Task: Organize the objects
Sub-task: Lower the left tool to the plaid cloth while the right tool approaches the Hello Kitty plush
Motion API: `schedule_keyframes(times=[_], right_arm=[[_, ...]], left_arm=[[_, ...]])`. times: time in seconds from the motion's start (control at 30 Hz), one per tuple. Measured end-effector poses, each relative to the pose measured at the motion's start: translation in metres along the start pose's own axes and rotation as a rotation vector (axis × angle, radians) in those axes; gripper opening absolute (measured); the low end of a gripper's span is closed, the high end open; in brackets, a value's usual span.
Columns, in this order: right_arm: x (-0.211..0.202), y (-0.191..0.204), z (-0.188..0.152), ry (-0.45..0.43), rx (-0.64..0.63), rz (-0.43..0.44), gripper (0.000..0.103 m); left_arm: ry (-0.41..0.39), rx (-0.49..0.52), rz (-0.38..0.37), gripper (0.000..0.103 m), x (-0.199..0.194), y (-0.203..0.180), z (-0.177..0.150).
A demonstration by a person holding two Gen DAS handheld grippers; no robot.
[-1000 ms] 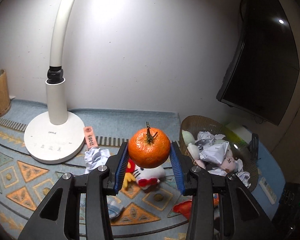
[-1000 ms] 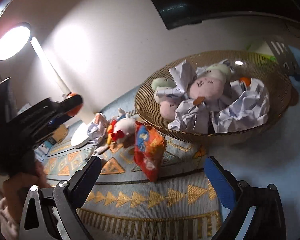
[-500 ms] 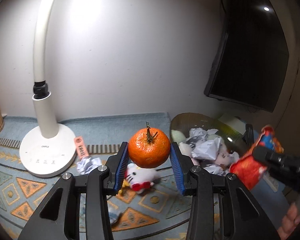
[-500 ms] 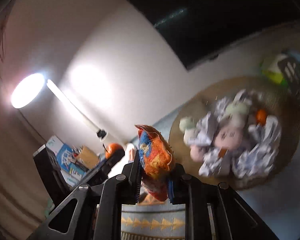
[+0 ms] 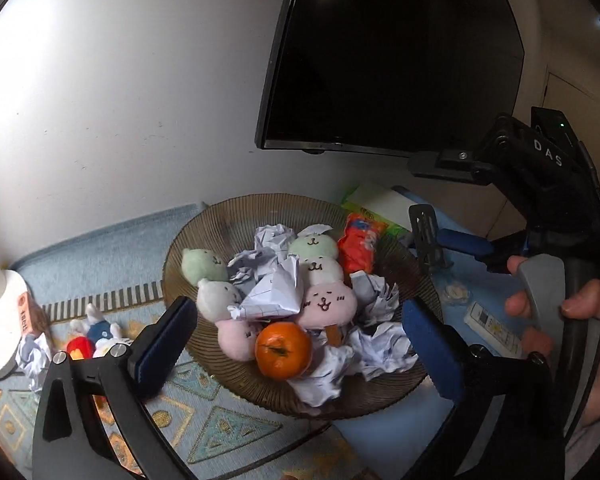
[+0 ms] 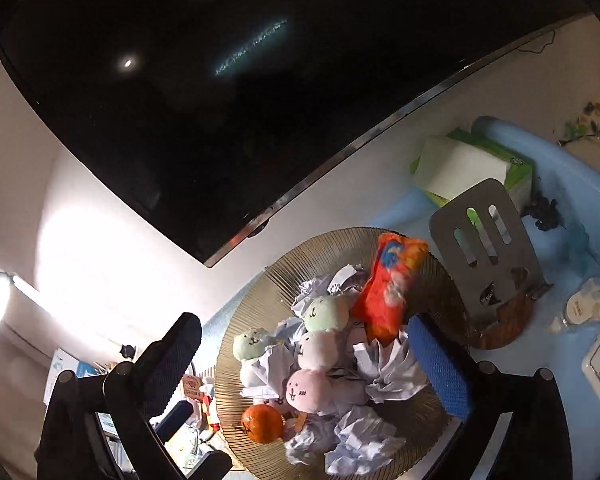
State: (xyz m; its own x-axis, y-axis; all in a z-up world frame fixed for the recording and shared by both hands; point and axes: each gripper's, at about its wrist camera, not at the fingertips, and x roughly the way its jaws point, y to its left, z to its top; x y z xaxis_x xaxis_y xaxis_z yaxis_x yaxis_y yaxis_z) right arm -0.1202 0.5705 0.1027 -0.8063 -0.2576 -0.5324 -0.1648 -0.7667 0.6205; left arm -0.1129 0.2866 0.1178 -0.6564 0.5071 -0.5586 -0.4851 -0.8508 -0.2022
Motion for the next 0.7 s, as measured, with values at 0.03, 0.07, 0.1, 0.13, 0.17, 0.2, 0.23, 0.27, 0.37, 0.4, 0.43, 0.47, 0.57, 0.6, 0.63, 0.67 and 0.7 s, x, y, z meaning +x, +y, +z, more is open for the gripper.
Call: schedule_keyframes(times=[0.03,0.07,0.1,0.13,0.17,0.2,0.23,0.27,0.37,0.4,0.43,0.47,0.57,0.6,0.63,0.67,0.7], right_arm=[[-0.002,0.001,-0.002,-0.007,0.007,0.01,0.103],[-0.004,0.003,-0.004,-0.013,0.012,0.013,0.103],[-0.006,0.007,-0.005,-0.018,0.011,0.015,0.103],[-0.009,0.012,-0.006,-0.019,0.0,0.022,0.103],[-0.008,0.02,-0.009,-0.014,-0.019,0.03,0.103],[-0.008,0.031,-0.014,-0.006,-0.046,0.037,0.103],[-0.007,0.042,-0.019,0.002,-0.081,0.044,0.103],[-0.004,0.053,-0.028,0.011,-0.12,0.052,0.103],[0.008,0.091,-0.062,0.062,-0.24,0.071,0.103],[0.015,0.102,-0.075,0.085,-0.274,0.08,0.103],[0.024,0.114,-0.089,0.106,-0.303,0.09,0.103],[0.032,0.122,-0.104,0.127,-0.328,0.099,0.103],[0.059,0.14,-0.147,0.18,-0.355,0.115,0.103],[0.065,0.143,-0.162,0.195,-0.351,0.11,0.103],[0.066,0.145,-0.175,0.209,-0.346,0.098,0.103],[0.079,0.146,-0.187,0.226,-0.338,0.072,0.103],[0.087,0.145,-0.196,0.243,-0.331,0.042,0.103]], left_arm=[[0.011,-0.005,0.016,0.103,-0.001,0.004,-0.004],[0.022,-0.012,0.037,0.103,-0.004,0.008,-0.007],[0.029,-0.022,0.065,0.103,-0.007,0.015,-0.01],[0.032,-0.036,0.1,0.103,-0.012,0.024,-0.013],[0.036,-0.052,0.142,0.103,-0.016,0.035,-0.017],[0.048,-0.073,0.189,0.103,-0.02,0.048,-0.022],[0.07,-0.098,0.237,0.103,-0.025,0.061,-0.029],[0.101,-0.128,0.277,0.103,-0.026,0.077,-0.036],[0.21,-0.237,0.347,0.103,-0.023,0.131,-0.068],[0.248,-0.266,0.36,0.103,-0.019,0.145,-0.08],[0.278,-0.285,0.374,0.103,-0.015,0.157,-0.09],[0.296,-0.28,0.389,0.102,-0.011,0.164,-0.099],[0.271,-0.175,0.453,0.103,-0.011,0.161,-0.106],[0.259,-0.205,0.453,0.103,-0.013,0.167,-0.107],[0.253,-0.23,0.467,0.103,-0.014,0.174,-0.107],[0.249,-0.244,0.483,0.102,-0.015,0.179,-0.107],[0.256,-0.246,0.501,0.102,-0.014,0.183,-0.107]])
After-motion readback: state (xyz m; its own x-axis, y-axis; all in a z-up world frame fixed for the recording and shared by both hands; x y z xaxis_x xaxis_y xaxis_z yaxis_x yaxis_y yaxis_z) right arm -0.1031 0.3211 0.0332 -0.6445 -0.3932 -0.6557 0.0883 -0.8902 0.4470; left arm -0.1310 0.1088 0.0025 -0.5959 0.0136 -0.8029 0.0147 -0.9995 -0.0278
